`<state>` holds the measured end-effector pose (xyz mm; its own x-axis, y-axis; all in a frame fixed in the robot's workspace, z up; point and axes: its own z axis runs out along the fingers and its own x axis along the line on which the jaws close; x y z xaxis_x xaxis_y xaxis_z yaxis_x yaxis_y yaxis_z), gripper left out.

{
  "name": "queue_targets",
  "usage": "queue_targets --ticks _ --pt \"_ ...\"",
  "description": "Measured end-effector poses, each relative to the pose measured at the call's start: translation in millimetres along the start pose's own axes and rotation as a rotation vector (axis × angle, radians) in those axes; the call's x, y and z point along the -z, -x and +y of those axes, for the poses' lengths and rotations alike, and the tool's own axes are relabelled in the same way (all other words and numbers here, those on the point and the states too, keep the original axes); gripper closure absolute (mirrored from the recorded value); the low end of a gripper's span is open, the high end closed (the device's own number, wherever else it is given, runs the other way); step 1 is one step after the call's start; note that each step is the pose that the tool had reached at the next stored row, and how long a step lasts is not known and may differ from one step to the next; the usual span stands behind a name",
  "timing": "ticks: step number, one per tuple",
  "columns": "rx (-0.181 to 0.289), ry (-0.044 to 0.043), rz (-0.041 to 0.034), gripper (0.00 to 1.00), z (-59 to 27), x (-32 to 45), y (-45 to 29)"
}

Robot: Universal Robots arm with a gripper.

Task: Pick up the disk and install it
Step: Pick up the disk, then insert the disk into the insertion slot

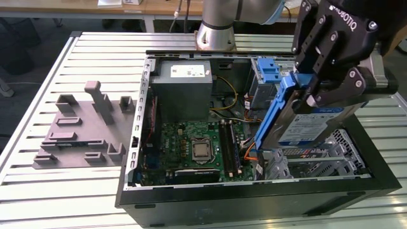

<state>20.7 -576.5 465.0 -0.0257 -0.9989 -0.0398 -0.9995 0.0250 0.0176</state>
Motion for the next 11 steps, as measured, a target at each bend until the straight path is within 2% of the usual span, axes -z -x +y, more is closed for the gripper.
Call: queue_targets --ticks 7,11 --pt "0.0 0.0 0.0 0.64 -23.2 -5.2 0.1" --pt "0.0 0.0 0.0003 0.64 -32.4 -7.0 0.3"
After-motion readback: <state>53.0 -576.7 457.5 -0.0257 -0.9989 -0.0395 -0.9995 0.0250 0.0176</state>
